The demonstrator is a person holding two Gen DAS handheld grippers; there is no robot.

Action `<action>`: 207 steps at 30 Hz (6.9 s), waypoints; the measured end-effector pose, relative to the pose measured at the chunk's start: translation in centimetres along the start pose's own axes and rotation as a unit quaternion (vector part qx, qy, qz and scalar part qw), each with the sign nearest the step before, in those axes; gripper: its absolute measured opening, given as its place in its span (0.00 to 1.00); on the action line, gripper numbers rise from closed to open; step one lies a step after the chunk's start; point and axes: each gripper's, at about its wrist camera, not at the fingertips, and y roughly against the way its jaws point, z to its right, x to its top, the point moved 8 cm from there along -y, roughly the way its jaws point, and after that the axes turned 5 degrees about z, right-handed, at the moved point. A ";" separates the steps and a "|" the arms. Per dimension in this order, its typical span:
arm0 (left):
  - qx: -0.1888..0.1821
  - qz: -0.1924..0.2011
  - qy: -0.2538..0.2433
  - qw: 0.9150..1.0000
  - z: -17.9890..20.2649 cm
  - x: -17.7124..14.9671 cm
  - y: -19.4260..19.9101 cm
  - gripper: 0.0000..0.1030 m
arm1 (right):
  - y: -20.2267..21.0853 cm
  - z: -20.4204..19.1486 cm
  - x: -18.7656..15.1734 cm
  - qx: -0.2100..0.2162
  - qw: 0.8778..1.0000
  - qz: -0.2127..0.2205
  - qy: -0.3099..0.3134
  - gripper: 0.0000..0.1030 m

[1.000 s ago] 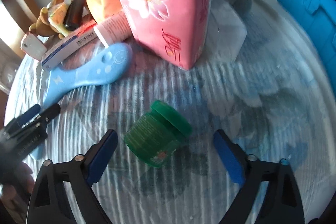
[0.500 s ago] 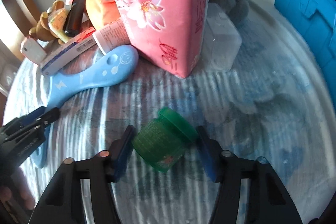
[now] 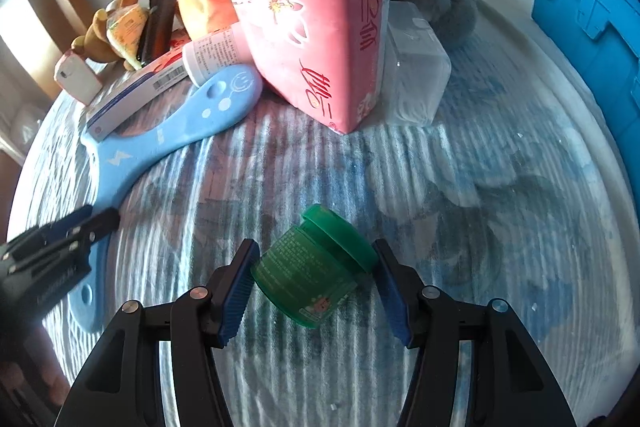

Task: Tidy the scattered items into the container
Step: 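Grasp the green jar with the right tool while the left tool grasps the blue boomerang, then lift the green jar and blue boomerang and carry both over the blue box, then open both tools to drop the jar and boomerang into the box, then move both tools back over the bed toward the remaining items, then grasp the pink tissue pack with the left tool while the right tool grasps the medicine box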

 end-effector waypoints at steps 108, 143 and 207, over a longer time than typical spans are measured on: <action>-0.037 -0.066 -0.229 0.970 66.7 15.3 12.1 0.77 | 24.5 55.9 21.6 -0.090 0.992 0.087 -0.031 0.77; -0.088 0.210 -0.092 0.969 47.0 16.5 35.9 0.83 | 41.0 38.7 19.3 -0.053 0.966 0.252 0.021 1.00; 0.059 0.024 0.036 0.997 -26.3 23.5 -2.1 0.83 | 2.1 -21.9 14.9 0.010 0.998 0.023 0.064 1.00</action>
